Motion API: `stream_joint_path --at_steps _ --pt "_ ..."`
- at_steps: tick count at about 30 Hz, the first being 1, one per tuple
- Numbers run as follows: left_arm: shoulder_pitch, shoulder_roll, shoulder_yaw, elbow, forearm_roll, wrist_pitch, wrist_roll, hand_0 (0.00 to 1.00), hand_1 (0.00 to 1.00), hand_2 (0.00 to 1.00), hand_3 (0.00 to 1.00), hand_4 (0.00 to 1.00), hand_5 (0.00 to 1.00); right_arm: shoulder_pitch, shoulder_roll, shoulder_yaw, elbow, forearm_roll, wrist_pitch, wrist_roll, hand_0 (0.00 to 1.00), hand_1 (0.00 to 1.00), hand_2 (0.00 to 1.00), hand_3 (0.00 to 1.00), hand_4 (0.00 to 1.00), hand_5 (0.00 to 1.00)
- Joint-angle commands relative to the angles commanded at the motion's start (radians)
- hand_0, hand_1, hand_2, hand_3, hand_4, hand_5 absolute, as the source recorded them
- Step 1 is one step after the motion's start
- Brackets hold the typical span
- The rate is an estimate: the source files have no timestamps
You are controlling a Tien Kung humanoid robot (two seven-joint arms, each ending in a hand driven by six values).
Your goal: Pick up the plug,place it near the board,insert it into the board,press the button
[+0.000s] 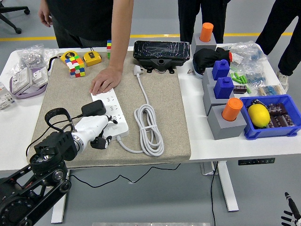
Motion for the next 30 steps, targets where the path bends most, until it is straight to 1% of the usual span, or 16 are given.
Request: stream_joint_path --at_steps 3,6,14,22,26,30 --pt "0.003 0.005 -0.003 -0.01 -0.003 -0.012 0.001 0.174 0.023 0.123 0.788 0.539 0.002 0.001 -0.001 -0.001 0.0 0.001 0.0 0.0 0.798 0.762 0.748 0.81 0.998 0.998" --pt "0.0 0.009 -0.006 -0.016 0.001 -0.006 0.0 0.174 0.023 0.122 0.793 0.538 0.002 0.002 -0.001 0.0 0.0 0.001 0.0 0.0 0.798 0.763 0.748 0.81 0.998 0.998" --pt "-0.001 0.008 -0.014 -0.017 0.008 -0.005 0.003 0.173 0.023 0.122 0.794 0.536 0.002 0.005 -0.001 -0.003 0.0 0.005 -0.001 0.002 0.798 0.763 0.748 0.809 0.998 0.998" --pt "-0.002 0.012 -0.015 -0.023 0.0 -0.033 0.013 0.173 0.021 0.122 0.781 0.529 0.002 0.005 -0.001 0.002 0.0 0.0 -0.001 0.0 0.799 0.763 0.748 0.809 0.998 0.998" --pt "-0.004 0.014 -0.016 -0.021 0.002 -0.029 0.011 0.173 0.021 0.121 0.775 0.536 0.002 0.007 -0.001 0.001 0.0 0.002 -0.002 0.001 0.798 0.763 0.748 0.809 0.998 0.998" --pt "-0.003 0.012 -0.015 -0.022 0.001 -0.034 0.014 0.173 0.022 0.121 0.766 0.543 0.002 0.006 -0.001 0.002 0.0 0.002 -0.002 0.002 0.799 0.763 0.748 0.809 0.998 0.998"
